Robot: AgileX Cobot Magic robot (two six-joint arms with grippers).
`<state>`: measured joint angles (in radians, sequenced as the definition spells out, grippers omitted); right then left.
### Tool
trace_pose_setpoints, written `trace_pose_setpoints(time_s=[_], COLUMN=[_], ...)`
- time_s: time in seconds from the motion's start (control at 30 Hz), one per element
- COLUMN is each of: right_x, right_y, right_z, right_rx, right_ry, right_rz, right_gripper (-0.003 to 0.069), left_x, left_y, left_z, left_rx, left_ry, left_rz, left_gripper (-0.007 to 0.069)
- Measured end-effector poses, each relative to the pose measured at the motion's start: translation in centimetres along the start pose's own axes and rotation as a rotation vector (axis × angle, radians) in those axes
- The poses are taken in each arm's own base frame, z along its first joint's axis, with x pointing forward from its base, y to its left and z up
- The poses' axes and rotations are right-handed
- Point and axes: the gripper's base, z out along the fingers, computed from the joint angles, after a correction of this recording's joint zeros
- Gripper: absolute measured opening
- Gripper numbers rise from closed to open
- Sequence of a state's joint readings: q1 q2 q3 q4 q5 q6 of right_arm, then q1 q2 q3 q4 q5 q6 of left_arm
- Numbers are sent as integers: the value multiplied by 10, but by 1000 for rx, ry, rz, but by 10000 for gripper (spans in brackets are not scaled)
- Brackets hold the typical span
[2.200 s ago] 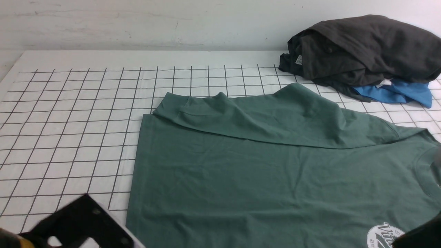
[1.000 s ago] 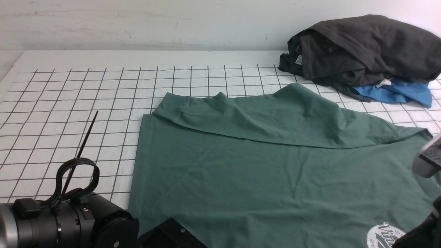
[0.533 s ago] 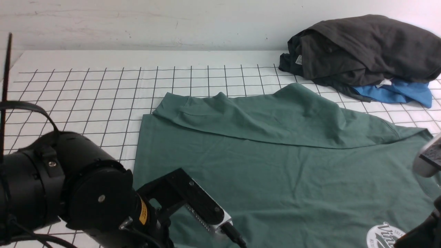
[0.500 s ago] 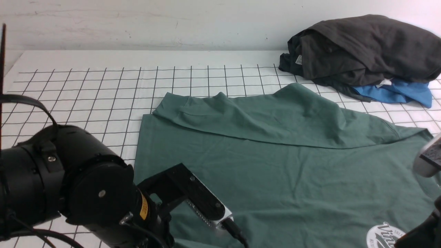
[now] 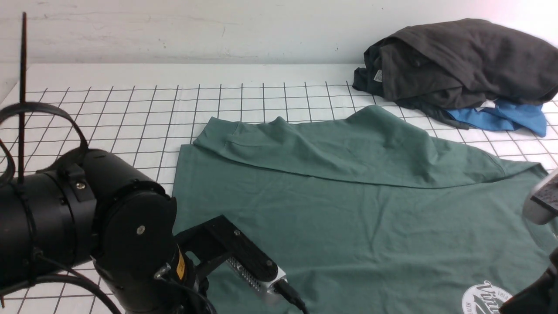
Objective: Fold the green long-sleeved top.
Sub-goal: Use the left arm to drag and place the cuff at the centered position on the left edge of the fabric
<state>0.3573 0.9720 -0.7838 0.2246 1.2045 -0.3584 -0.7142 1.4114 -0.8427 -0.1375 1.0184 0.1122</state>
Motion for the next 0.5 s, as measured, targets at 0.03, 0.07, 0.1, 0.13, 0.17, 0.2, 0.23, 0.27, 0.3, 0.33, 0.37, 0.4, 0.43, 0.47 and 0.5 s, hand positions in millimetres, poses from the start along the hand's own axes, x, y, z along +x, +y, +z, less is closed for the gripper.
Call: trace_pose_setpoints(time_s=[0.03, 0.07, 0.1, 0.13, 0.17, 0.2, 0.23, 0.27, 0.3, 0.33, 0.37, 0.4, 0.43, 0.47, 0.5], right_x=[0, 0, 0, 0, 0, 0, -1, -1, -1, -1, -1, -1, -1, -1, -1], right_y=[0, 0, 0, 0, 0, 0, 0, 0, 0, 0, 0, 0, 0, 0, 0], right_z=[0, 0, 0, 0, 0, 0, 0, 0, 0, 0, 0, 0, 0, 0, 0], right_rx=[0, 0, 0, 0, 1, 1, 3, 3, 3, 4, 4, 5, 5, 5, 5], right_ry=[0, 0, 0, -1, -3, -4, -7, -8, -9, -10, -10, -14, -14, -14, -14], right_rz=[0, 0, 0, 0, 0, 0, 0, 0, 0, 0, 0, 0, 0, 0, 0], right_gripper=[-15, -15, -15, -15, -15, -15, -15, -15, -15, -15, -15, -15, -15, -15, -15], left_x=[3, 6, 7, 10, 13, 13, 14, 15, 14, 14, 14, 13, 13, 13, 13], left_y=[0, 0, 1, 1, 2, 2, 2, 2, 2, 2, 2, 2, 3, 3, 3], left_z=[6, 12, 14, 19, 24, 24, 27, 27, 27, 27, 27, 27, 27, 27, 27], left_rx=[6, 8, 8, 6, 6, 5, 4, 4, 4, 3, 3, 2, 2, 2, 2], left_ry=[6, 14, 20, 18, 22, 20, 17, 15, 12, 7, 4, -5, -6, -8, -7], left_rz=[-8, -13, -14, -18, -22, -23, -29, -33, -41, -44, -45, -49, -49, -50, -50], left_gripper=[24, 24, 24, 24, 24, 24, 24, 26, 30, 36, 38, 50, 57, 74, 88])
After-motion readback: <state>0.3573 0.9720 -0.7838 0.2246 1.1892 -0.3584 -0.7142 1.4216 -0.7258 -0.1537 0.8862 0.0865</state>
